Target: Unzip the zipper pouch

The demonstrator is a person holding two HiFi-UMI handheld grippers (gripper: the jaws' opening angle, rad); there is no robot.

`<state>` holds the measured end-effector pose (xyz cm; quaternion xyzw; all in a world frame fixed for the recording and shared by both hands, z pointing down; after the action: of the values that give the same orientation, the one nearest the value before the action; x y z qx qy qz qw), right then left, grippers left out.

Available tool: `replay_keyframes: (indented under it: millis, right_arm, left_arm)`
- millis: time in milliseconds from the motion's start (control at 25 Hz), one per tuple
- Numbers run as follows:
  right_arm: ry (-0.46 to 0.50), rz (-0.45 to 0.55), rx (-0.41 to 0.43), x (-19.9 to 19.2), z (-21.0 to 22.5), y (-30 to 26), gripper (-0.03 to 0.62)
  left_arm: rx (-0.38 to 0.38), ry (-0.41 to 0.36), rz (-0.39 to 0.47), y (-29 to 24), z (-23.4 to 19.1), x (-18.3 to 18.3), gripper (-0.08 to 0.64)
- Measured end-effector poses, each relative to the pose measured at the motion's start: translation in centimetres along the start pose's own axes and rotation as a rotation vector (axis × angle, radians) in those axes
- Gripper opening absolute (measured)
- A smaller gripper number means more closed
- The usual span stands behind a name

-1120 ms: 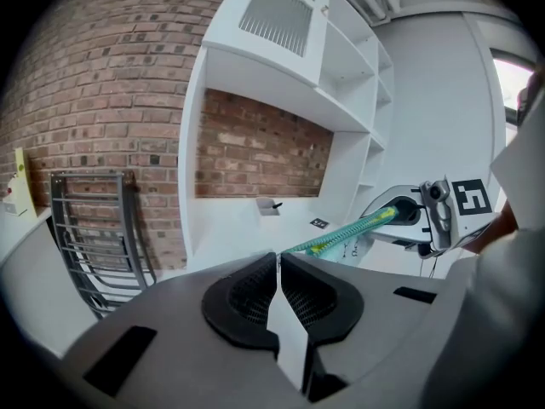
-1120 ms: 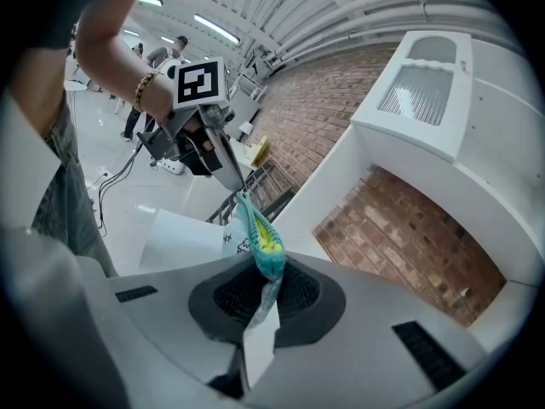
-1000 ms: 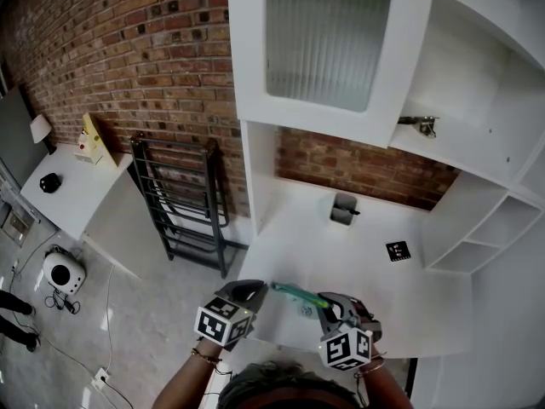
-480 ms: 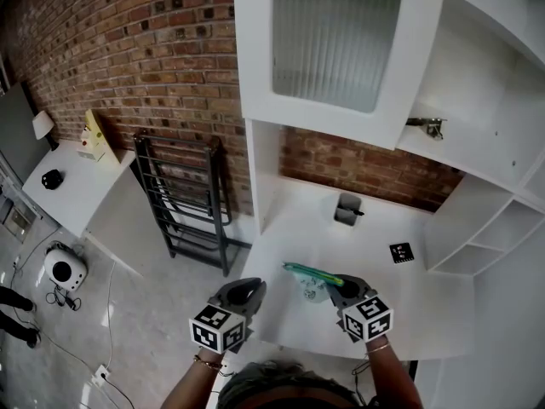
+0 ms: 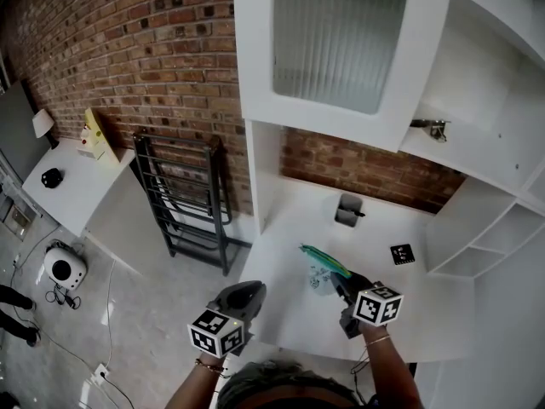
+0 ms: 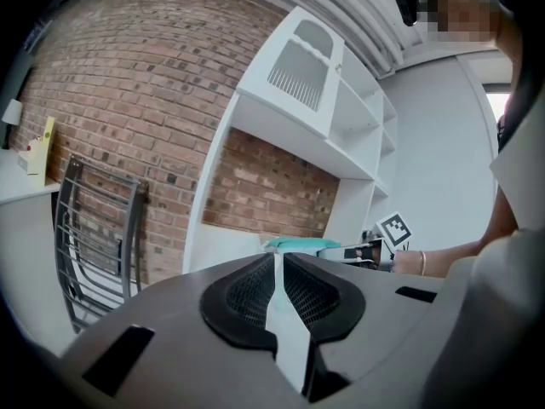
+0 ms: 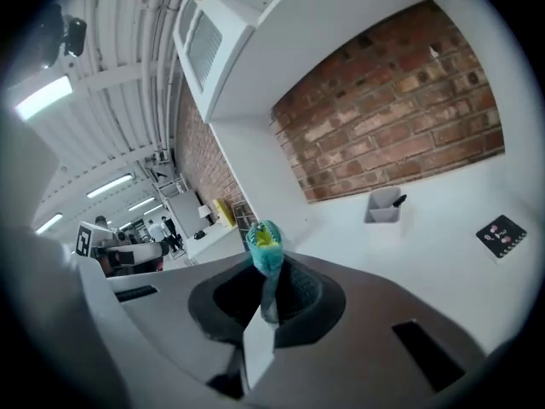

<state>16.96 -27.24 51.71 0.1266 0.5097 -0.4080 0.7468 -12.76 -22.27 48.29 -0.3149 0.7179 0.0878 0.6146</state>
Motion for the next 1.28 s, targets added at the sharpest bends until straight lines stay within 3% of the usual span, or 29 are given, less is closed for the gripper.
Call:
replay_keyframes:
  millis: [240, 400, 600, 920, 1280]
  right_arm:
    - [-0.020, -0.007, 0.000, -0.9, 0.4, 0.6, 0.003]
    - [-0.197, 0.021, 0.031, -2.0, 2.2, 0.8, 0.003]
    - [-0.355, 0.037, -0.047, -4.3, 5.6, 1.5, 0.003]
    - [-0.334, 0.011, -0.221, -6.0, 8.8, 3.5, 0.003]
    - [-0.310, -0.030, -0.285, -7.1, 9.6, 4.1, 0.003]
  left_arm:
    - [-0.015, -0.001, 0.002, -0.8, 0.5, -0.1, 0.028]
    - [-0.024, 0.001, 0.003, -1.2, 1.0, -0.1, 0.025]
    - [-0.026, 0.005, 0.006, -1.1, 1.2, -0.2, 0.020]
    - [-0.028, 0.006, 0.012, -1.3, 1.5, -0.3, 0.015]
    - [-0.039, 0.004, 0.010, -1.5, 1.9, -0.5, 0.014]
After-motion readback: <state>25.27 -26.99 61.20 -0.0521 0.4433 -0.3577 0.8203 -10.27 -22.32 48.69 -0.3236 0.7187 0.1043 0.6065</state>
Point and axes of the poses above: the fingertips, and each gripper's own axes: y backward along the fingers, z to its right, x out of its top, the point moved 9 cm from there along y, backward along the fingers, and after that the axes turned 9 degrees about x, right-handed, at the moved point
